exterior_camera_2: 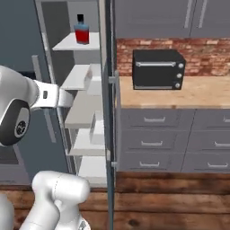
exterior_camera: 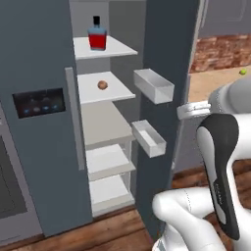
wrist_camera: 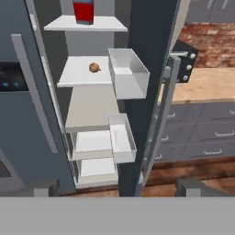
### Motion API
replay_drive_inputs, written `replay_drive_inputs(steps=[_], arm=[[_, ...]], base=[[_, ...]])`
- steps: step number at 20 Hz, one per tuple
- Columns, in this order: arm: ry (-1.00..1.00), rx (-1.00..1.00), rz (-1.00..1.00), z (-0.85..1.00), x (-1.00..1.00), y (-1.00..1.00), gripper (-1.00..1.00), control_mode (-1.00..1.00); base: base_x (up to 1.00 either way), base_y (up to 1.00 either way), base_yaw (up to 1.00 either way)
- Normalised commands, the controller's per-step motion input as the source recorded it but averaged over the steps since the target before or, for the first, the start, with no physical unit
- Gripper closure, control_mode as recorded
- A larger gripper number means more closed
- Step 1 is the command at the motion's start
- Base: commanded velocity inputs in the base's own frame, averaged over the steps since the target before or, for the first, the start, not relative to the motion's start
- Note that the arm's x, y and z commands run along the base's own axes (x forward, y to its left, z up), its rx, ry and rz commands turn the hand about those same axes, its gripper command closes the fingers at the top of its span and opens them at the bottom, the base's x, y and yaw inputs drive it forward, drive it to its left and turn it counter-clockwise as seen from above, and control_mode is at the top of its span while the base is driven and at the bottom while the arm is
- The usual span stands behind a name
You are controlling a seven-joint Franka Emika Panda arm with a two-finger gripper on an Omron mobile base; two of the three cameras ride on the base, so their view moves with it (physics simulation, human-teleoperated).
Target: Place the liquor on the top shelf of the fridge to keep it out of children's reach, and place the onion and pear on lower shelves for easy access.
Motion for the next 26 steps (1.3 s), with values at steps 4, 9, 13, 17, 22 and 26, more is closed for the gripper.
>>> replay_drive_inputs(steps=[4, 9, 13, 17, 22, 26], arm=[[0.00, 0.00, 0.00, 0.00, 0.00, 0.00, -1.00, 1.00], [0.00, 0.00, 0.00, 0.00, 0.00, 0.00, -1.00, 1.00], [0.00, 0.00, 0.00, 0.00, 0.00, 0.00, -1.00, 1.00], [0.00, 0.00, 0.00, 0.00, 0.00, 0.00, -1.00, 1.00], [0.00, 0.00, 0.00, 0.00, 0.00, 0.00, -1.00, 1.00], [0.00, 0.00, 0.00, 0.00, 0.00, 0.00, -1.00, 1.00]], base=[[0.00, -0.56, -0.75], [0.01, -0.31, -0.83], [0.22, -0.22, -0.74], [0.50, -0.04, -0.61], [0.94, 0.00, -0.39], [1.00, 0.00, -0.25]])
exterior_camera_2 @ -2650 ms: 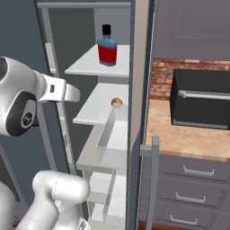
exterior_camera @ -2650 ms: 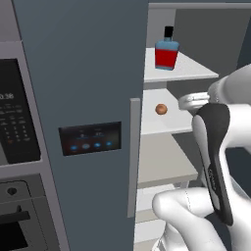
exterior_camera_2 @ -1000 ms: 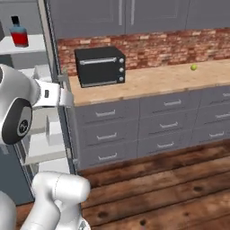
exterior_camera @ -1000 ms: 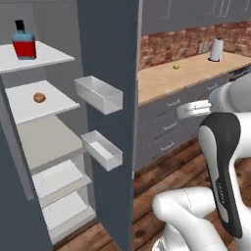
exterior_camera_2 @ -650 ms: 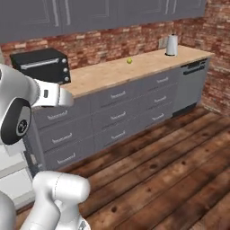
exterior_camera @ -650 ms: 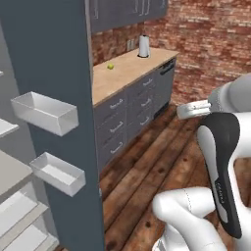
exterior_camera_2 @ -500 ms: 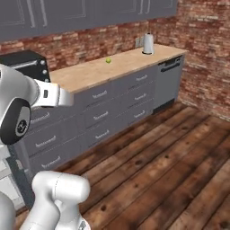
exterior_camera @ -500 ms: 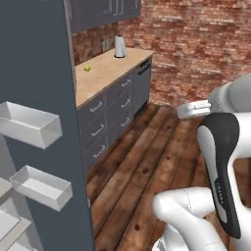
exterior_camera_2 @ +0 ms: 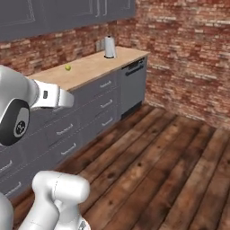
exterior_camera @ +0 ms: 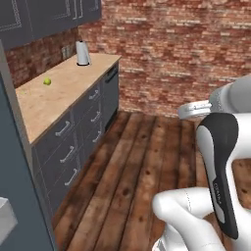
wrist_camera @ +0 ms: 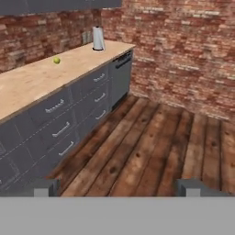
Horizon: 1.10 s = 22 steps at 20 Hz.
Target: Place the liquor on the top shelf of the fridge to keep it out of children's reach, and place the onion and pear on lower shelves for easy access.
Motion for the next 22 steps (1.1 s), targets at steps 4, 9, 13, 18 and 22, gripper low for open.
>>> replay_drive_inputs(steps=[4, 9, 13, 18, 22], arm=[[0.00, 0.00, 0.00, 0.00, 0.00, 0.00, -1.00, 1.00], [0.00, 0.00, 0.00, 0.00, 0.00, 0.00, -1.00, 1.00], [0.00, 0.00, 0.00, 0.00, 0.00, 0.00, -1.00, 1.00], [0.00, 0.00, 0.00, 0.00, 0.00, 0.00, -1.00, 1.00], [0.00, 0.00, 0.00, 0.00, 0.00, 0.00, -1.00, 1.00]], base=[[1.00, 0.00, -0.08], [1.00, 0.00, 0.12], [1.00, 0.00, 0.36], [1.00, 0.00, 0.46], [1.00, 0.00, 0.48]])
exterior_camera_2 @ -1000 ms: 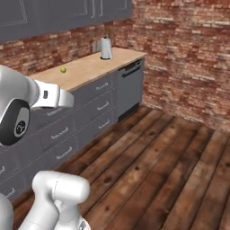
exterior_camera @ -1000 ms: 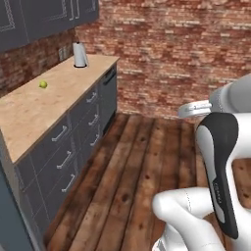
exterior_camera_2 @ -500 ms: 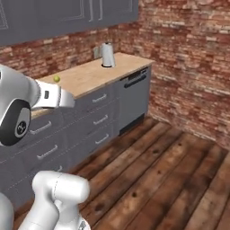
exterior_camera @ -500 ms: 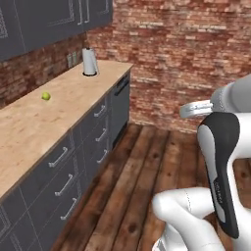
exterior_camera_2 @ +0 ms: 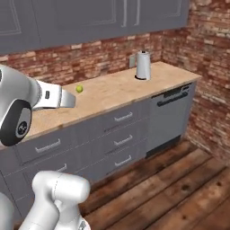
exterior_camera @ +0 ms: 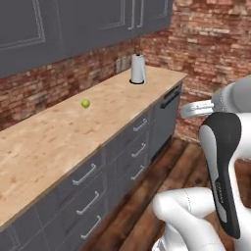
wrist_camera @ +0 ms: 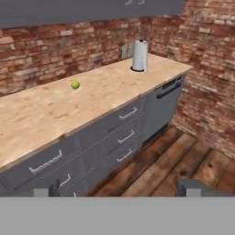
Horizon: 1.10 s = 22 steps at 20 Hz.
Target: Place the liquor on the top shelf of the fridge to keep it out of children's reach, and place the onion and pear on lower shelves for easy access.
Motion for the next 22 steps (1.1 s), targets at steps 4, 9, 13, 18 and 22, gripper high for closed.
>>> replay_drive_inputs(steps=[4, 9, 13, 18, 22], arm=[[0.00, 0.00, 0.00, 0.00, 0.00, 0.00, -1.00, 1.00], [0.00, 0.00, 0.00, 0.00, 0.00, 0.00, -1.00, 1.00], [0.00, 0.00, 0.00, 0.00, 0.00, 0.00, -1.00, 1.00], [0.00, 0.00, 0.00, 0.00, 0.00, 0.00, -1.00, 1.00], [0.00, 0.00, 0.00, 0.00, 0.00, 0.00, -1.00, 1.00]], base=[[1.00, 0.00, 0.47], [1.00, -0.02, 0.45], [1.00, -0.20, 0.44], [1.00, -0.38, 0.44], [0.97, -0.61, 0.42]])
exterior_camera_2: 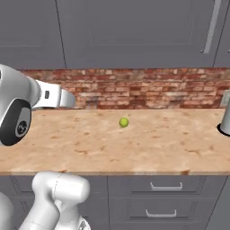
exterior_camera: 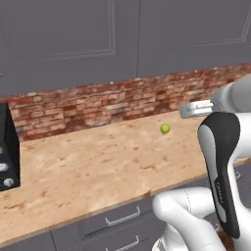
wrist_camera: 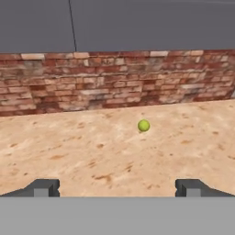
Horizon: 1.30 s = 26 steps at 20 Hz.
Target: Place the liquor on the top shelf of the fridge to keep it out of children's reach, and place the onion and pear on lower shelves for easy access.
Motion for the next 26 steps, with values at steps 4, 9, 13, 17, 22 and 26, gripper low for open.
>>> replay_drive_inputs(steps=[4, 9, 13, 17, 22, 26], arm=[[0.00, 0.00, 0.00, 0.00, 0.00, 0.00, -1.00, 1.00], [0.00, 0.00, 0.00, 0.00, 0.00, 0.00, -1.00, 1.00], [0.00, 0.00, 0.00, 0.00, 0.00, 0.00, -1.00, 1.00], [0.00, 0.00, 0.00, 0.00, 0.00, 0.00, -1.00, 1.00], [0.00, 0.00, 0.01, -0.24, 0.23, 0.05, -1.00, -1.00], [0.00, 0.00, 0.00, -0.50, 0.25, 0.11, -1.00, -1.00]], base=[[0.74, -0.82, 0.37], [0.34, -1.00, 0.24], [0.15, -0.99, 0.11], [0.21, -0.38, 0.08], [0.06, 0.00, 0.02], [0.00, 0.00, 0.00]])
